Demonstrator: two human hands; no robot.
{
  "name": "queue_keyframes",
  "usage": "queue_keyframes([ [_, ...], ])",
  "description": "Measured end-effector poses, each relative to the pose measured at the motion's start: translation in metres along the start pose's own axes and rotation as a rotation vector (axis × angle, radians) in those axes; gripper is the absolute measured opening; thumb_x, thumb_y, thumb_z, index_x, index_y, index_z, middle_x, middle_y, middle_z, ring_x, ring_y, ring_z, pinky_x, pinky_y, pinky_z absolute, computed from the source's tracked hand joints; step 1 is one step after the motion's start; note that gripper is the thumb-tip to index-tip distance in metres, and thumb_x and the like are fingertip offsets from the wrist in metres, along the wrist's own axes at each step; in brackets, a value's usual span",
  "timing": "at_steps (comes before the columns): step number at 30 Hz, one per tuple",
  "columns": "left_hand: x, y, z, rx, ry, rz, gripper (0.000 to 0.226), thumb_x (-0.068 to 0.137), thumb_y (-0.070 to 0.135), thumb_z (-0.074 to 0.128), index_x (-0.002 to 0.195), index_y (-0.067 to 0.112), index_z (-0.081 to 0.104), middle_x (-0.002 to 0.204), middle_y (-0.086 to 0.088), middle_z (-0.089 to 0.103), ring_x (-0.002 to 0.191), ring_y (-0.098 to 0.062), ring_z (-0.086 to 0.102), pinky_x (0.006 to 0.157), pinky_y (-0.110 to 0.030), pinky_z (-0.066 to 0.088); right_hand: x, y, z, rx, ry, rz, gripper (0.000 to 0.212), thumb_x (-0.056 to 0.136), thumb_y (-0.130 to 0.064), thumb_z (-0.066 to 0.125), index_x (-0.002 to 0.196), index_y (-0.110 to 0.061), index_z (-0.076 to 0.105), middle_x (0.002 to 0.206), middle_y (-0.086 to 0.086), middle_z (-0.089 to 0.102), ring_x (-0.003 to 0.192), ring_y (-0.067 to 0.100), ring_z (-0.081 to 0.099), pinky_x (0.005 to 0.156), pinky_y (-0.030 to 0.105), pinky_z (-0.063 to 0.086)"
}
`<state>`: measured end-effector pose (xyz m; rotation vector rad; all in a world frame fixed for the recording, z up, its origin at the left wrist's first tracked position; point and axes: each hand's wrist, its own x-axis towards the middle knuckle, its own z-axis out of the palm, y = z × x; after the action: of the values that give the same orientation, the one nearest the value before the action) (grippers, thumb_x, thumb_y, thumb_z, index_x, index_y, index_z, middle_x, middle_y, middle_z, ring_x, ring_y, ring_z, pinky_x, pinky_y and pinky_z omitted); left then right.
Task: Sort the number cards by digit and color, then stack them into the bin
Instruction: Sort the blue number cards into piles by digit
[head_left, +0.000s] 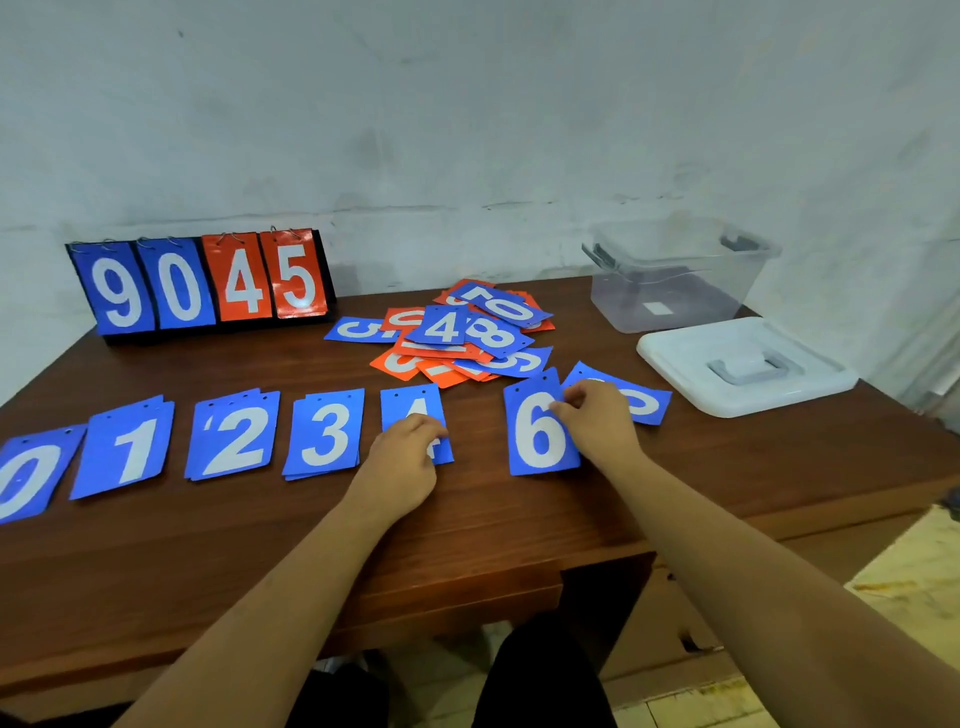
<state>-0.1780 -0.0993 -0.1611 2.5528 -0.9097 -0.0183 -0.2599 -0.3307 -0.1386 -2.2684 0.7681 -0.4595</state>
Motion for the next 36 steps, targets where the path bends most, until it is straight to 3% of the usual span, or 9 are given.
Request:
queue_keyframes([
  [4, -0.002, -0.001, 0.001, -0.005, 0.034, 0.005, 0.044, 0.095, 0.001, 0.047, 0.134, 0.020, 0.054, 0.142, 0.004, 0.049, 0.136, -0.014, 0.039, 0.112, -0.032, 0.033, 0.000, -0.007, 0.017, -0.088, -0.026, 0.011, 0.030, 0.092, -0.031, 0.064, 0.116, -0.014, 0.059, 0.109, 0.004, 0.066, 0.089, 0.013, 0.059, 0.077, 0.026, 0.049],
  [6, -0.004, -0.002, 0.001, -0.011, 0.046, 0.016, 0.041, 0.096, 0.003, 0.046, 0.134, 0.019, 0.054, 0.142, 0.004, 0.050, 0.135, -0.013, 0.040, 0.111, -0.031, 0.033, -0.002, -0.008, 0.018, -0.166, 0.006, -0.014, 0.032, 0.092, -0.033, 0.064, 0.118, -0.016, 0.057, 0.117, 0.004, 0.059, 0.100, 0.016, 0.058, 0.085, 0.030, 0.051],
  [9, -0.006, -0.005, 0.003, -0.026, 0.071, 0.034, 0.037, 0.099, 0.008, 0.045, 0.133, 0.019, 0.055, 0.140, 0.004, 0.052, 0.133, -0.012, 0.042, 0.109, -0.029, 0.035, -0.010, -0.005, 0.020, -0.251, 0.010, -0.221, 0.035, 0.092, -0.037, 0.061, 0.123, -0.021, 0.058, 0.128, 0.001, 0.048, 0.119, 0.018, 0.047, 0.098, 0.032, 0.045],
  [13, -0.008, -0.007, 0.006, -0.034, 0.109, 0.033, 0.036, 0.098, 0.011, 0.049, 0.132, 0.019, 0.055, 0.139, 0.004, 0.054, 0.131, -0.011, 0.045, 0.108, -0.027, 0.036, -0.022, 0.000, 0.030, -0.399, -0.177, -0.445, 0.032, 0.095, -0.035, 0.053, 0.124, -0.026, 0.061, 0.128, -0.004, 0.053, 0.119, 0.014, 0.046, 0.100, 0.030, 0.038],
  [26, -0.007, -0.008, 0.004, -0.024, 0.138, -0.014, 0.031, 0.097, 0.007, 0.050, 0.125, 0.017, 0.058, 0.134, 0.001, 0.056, 0.130, -0.014, 0.046, 0.105, -0.028, 0.040, 0.003, 0.018, 0.005, -0.442, -0.141, -0.295, 0.032, 0.097, -0.033, 0.052, 0.127, -0.025, 0.059, 0.135, -0.004, 0.054, 0.126, 0.015, 0.048, 0.107, 0.040, 0.035],
  [31, -0.002, -0.009, -0.002, -0.021, 0.201, 0.035, 0.028, 0.094, 0.004, 0.049, 0.116, 0.015, 0.061, 0.126, 0.000, 0.060, 0.123, -0.014, 0.050, 0.103, -0.026, 0.037, 0.004, 0.005, 0.006, -0.318, -0.062, -0.307, 0.033, 0.097, -0.035, 0.054, 0.125, -0.021, 0.062, 0.132, -0.003, 0.058, 0.123, 0.015, 0.050, 0.106, 0.038, 0.041],
  [36, 0.039, -0.014, -0.020, -0.027, 0.236, -0.013, 0.025, 0.095, 0.015, 0.052, 0.118, 0.017, 0.061, 0.124, 0.001, 0.058, 0.117, -0.014, 0.051, 0.098, -0.029, 0.043, 0.030, -0.031, 0.013, -0.279, -0.102, -0.372, 0.037, 0.096, -0.034, 0.057, 0.128, -0.016, 0.059, 0.134, 0.002, 0.056, 0.126, 0.018, 0.048, 0.107, 0.036, 0.040],
])
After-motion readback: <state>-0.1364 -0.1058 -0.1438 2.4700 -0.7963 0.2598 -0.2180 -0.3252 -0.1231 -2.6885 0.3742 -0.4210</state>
